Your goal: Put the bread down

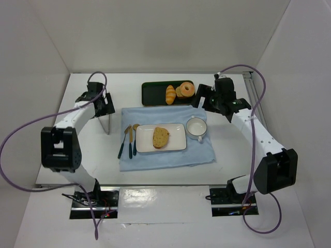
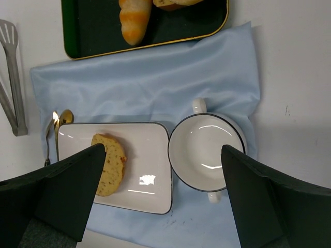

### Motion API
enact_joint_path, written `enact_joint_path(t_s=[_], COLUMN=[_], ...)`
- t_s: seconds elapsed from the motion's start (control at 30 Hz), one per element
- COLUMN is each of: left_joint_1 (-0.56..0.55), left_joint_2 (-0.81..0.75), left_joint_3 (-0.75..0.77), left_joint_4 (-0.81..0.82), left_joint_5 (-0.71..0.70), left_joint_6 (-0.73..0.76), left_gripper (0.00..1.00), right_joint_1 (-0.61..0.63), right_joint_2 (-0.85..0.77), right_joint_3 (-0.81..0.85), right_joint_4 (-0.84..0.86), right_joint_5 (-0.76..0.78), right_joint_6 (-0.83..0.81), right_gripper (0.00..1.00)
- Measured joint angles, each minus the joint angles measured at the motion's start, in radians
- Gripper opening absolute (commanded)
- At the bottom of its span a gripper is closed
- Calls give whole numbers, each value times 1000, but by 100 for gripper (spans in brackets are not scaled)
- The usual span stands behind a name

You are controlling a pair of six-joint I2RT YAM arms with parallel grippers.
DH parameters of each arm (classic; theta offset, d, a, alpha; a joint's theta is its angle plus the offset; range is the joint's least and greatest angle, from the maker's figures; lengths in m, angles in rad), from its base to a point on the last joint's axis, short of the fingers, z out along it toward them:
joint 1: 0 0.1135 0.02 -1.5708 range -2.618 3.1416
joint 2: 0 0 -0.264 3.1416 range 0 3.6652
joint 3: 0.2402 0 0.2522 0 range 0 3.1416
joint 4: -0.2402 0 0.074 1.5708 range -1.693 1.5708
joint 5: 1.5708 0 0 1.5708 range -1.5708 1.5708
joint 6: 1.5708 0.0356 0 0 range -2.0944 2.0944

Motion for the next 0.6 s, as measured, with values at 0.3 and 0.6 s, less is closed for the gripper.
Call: enact_joint_path(t_s=[0.3, 0.6], left_joint_1=[-86, -251], left_joint_2=[-463, -663], left_joint_3=[-175, -285], left_joint_4=[106, 64], left_joint_5=[18, 98], left_joint_6=[-108, -214], left_gripper=[100, 100], right_joint_1=[-1, 15], right_joint_2=[56, 60], right_joint_3=[30, 52], right_joint_4=[-6, -35], right_joint_5=[-2, 31], right_joint_6=[13, 26], right_gripper=[100, 100])
